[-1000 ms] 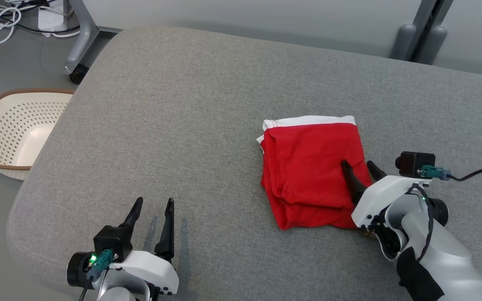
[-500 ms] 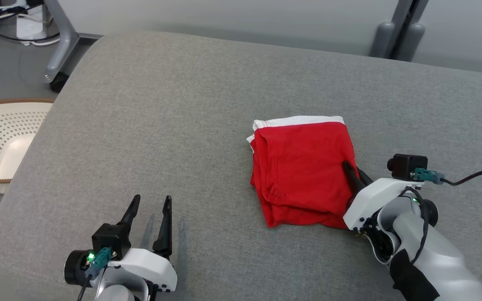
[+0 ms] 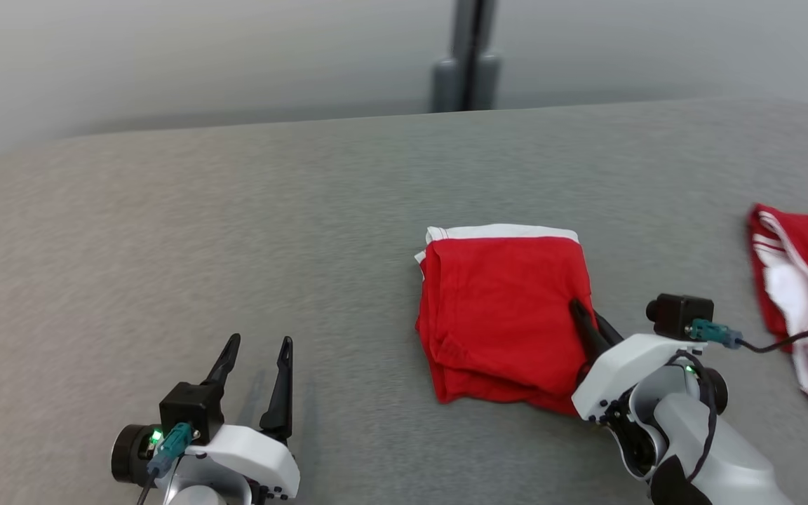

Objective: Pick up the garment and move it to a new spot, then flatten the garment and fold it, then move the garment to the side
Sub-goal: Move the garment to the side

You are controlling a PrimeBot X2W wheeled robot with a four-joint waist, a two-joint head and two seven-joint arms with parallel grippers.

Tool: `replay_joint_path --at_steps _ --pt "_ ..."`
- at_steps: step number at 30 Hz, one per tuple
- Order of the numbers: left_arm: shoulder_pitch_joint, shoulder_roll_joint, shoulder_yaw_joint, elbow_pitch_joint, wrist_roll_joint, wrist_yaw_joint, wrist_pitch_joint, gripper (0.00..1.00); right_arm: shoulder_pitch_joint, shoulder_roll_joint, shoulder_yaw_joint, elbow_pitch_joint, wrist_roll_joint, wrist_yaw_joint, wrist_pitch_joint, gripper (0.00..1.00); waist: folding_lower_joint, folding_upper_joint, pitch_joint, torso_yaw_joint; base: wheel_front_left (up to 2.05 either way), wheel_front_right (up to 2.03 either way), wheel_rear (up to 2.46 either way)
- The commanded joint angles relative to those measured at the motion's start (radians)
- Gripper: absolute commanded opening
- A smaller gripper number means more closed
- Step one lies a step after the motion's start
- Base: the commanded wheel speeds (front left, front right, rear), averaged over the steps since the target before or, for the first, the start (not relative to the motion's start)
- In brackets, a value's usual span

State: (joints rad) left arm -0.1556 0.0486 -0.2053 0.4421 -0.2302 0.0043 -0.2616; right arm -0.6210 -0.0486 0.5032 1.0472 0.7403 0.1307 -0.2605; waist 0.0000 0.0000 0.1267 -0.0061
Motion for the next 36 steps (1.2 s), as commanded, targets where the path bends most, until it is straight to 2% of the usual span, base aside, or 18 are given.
replay_joint_path --at_steps 1,3,12,18,22,28,33,36 --pt "-0.01 0.005 -0.005 -0.007 0.001 -0.002 -0.004 1.0 0.024 -0.007 -0.005 -0.009 -0.004 0.0 -0.006 0.0 0.0 0.0 -0.02 -0.174 0.0 0.0 0.0" --pt "-0.015 0.005 -0.015 -0.007 0.001 -0.003 -0.004 1.0 0.033 -0.008 -0.009 -0.012 -0.007 0.0 -0.006 0.0 0.0 0.0 -0.019 -0.2 0.0 0.0 0.0" --pt "-0.022 0.005 -0.017 -0.014 0.012 -0.002 -0.004 1.0 0.091 -0.005 0.01 -0.046 -0.011 0.0 -0.005 0.0 0.0 0.0 -0.007 -0.427 0.0 0.0 0.0" --pt "-0.038 0.005 -0.023 -0.015 0.02 -0.013 -0.004 1.0 0.101 -0.005 0.048 -0.071 -0.001 0.0 -0.005 0.0 0.0 0.0 0.012 -0.506 0.0 0.0 0.0" --pt "-0.045 0.006 -0.033 -0.011 0.022 -0.015 -0.004 1.0 0.072 -0.003 0.074 -0.068 -0.029 0.0 -0.005 0.0 0.0 0.0 0.026 -0.512 0.0 0.0 0.0" --pt "-0.051 0.005 -0.036 0.003 0.032 -0.023 -0.004 1.0 -0.017 -0.037 0.11 -0.062 -0.084 0.0 -0.005 0.0 0.0 0.0 0.044 -0.468 0.0 0.0 0.0" --pt "-0.055 0.005 -0.029 0.003 0.039 -0.03 -0.004 1.0 -0.118 -0.105 0.126 -0.047 -0.122 0.0 -0.005 0.0 0.0 0.0 0.057 -0.413 0.0 0.0 0.0" --pt "-0.058 0.005 -0.031 0.0 0.041 -0.034 -0.004 1.0 -0.177 -0.159 0.118 0.005 -0.151 0.0 -0.005 0.0 0.0 0.0 0.065 -0.376 0.0 0.0 0.0"
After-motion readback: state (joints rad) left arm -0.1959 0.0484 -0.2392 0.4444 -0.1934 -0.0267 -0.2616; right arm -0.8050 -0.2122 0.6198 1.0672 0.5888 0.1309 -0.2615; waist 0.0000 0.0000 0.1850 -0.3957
